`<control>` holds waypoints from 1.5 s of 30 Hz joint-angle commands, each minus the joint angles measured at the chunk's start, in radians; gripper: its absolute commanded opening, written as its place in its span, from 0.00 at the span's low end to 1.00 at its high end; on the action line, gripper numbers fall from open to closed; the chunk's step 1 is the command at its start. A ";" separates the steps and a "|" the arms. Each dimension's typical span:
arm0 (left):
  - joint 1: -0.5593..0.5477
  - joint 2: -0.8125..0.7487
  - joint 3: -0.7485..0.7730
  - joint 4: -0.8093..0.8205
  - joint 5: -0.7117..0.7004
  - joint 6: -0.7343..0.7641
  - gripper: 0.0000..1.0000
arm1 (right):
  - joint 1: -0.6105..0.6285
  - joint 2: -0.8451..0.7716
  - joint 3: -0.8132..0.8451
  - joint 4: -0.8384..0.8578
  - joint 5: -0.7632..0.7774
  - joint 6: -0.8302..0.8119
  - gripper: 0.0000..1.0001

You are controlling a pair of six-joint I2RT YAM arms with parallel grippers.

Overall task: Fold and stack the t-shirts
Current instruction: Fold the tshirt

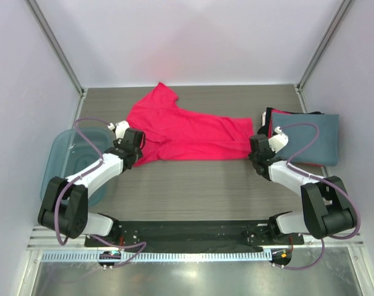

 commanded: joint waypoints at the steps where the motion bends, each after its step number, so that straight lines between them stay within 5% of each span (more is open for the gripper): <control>1: 0.018 0.052 0.062 0.031 -0.023 0.026 0.45 | -0.009 0.014 -0.001 0.067 -0.001 -0.013 0.01; 11: 0.083 0.129 0.056 0.060 0.092 0.009 0.43 | -0.022 0.011 -0.006 0.076 -0.035 -0.015 0.01; 14: 0.086 0.118 0.036 0.072 0.119 0.000 0.32 | -0.025 0.013 -0.006 0.076 -0.040 -0.015 0.01; 18: 0.089 0.089 0.031 0.057 0.092 -0.011 0.00 | -0.029 0.011 -0.008 0.076 -0.046 -0.015 0.01; 31: 0.116 -0.091 -0.041 -0.051 -0.051 -0.075 0.00 | -0.040 -0.036 -0.038 0.073 -0.013 0.000 0.01; 44: 0.130 -0.149 -0.120 -0.082 -0.026 -0.132 0.00 | -0.074 -0.056 -0.061 0.054 -0.036 0.033 0.01; 45: 0.130 -0.149 -0.122 -0.077 -0.017 -0.118 0.09 | -0.074 -0.055 -0.061 0.054 -0.040 0.030 0.01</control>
